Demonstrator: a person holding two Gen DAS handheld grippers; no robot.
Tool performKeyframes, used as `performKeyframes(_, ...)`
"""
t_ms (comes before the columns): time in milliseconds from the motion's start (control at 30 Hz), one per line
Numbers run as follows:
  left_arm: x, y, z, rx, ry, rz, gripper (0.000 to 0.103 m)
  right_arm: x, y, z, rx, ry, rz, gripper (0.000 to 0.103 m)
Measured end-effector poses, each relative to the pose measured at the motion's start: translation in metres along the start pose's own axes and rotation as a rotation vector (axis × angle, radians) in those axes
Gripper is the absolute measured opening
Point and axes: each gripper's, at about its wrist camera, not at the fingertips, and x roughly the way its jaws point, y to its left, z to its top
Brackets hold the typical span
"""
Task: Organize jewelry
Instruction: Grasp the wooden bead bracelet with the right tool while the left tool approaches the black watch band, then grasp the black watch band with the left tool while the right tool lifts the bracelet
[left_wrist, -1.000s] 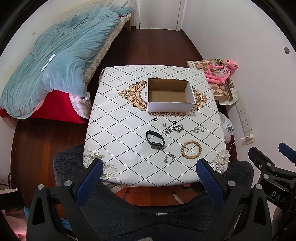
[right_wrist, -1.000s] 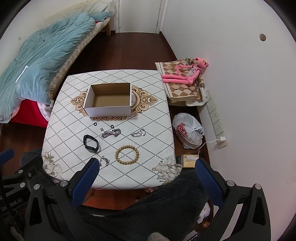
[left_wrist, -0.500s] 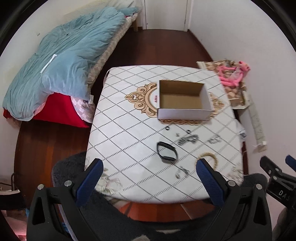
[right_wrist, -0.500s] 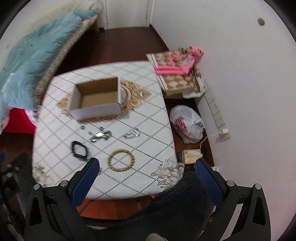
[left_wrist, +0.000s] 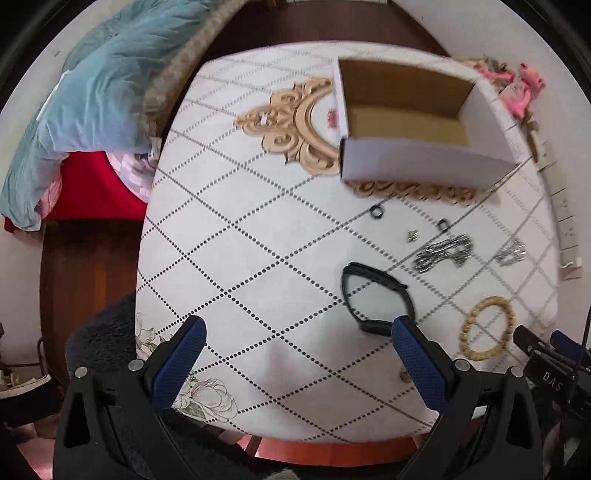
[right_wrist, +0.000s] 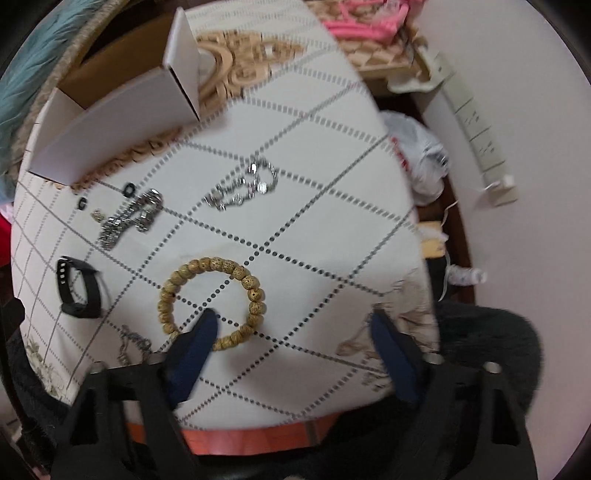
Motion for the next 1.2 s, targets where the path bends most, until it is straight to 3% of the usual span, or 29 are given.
performKeyframes(167, 0.021, 0.001, -0.002, -0.007, 0.046, -0.002, 0.102, 0.023, 0.007, -0.003, 0.006, 0.014, 0.028, 0.056)
performKeyframes(267, 0.029, 0.011, -0.005, -0.031, 0.048, 0.015, 0.102, 0.021, 0.016, -0.006, -0.029, -0.029, 0.032, 0.045)
performKeyframes(367, 0.035, 0.021, -0.011, -0.075, 0.061, -0.013, 0.102, 0.016, 0.021, -0.013, -0.044, -0.05, 0.033, 0.01)
performKeyframes(500, 0.04, 0.021, -0.016, -0.086, 0.089, -0.057, 0.102, 0.016, 0.01, -0.022, -0.001, -0.021, 0.073, 0.009)
performKeyframes(700, 0.046, 0.01, -0.008, -0.133, 0.129, -0.253, 0.101, 0.011, 0.004, -0.035, 0.034, -0.015, 0.089, 0.01)
performKeyframes(833, 0.048, -0.001, -0.005, -0.113, 0.12, -0.279, 0.096, 0.013, 0.004, -0.033, 0.037, -0.015, 0.083, 0.01)
performKeyframes(900, 0.051, -0.003, -0.005, -0.103, 0.125, -0.286, 0.076, 0.016, 0.001, -0.028, 0.035, -0.014, 0.082, 0.01)
performKeyframes(1000, 0.055, -0.01, -0.002, -0.094, 0.134, -0.307, 0.055, 0.022, -0.004, -0.02, 0.031, -0.015, 0.077, 0.01)
performKeyframes(1067, 0.057, -0.012, -0.004, -0.079, 0.131, -0.317, 0.034, 0.023, -0.004, -0.017, 0.026, -0.018, 0.071, 0.01)
performKeyframes(1200, 0.06, -0.008, -0.006, -0.058, 0.108, -0.311, 0.014, 0.023, -0.002, -0.016, 0.023, -0.021, 0.071, 0.01)
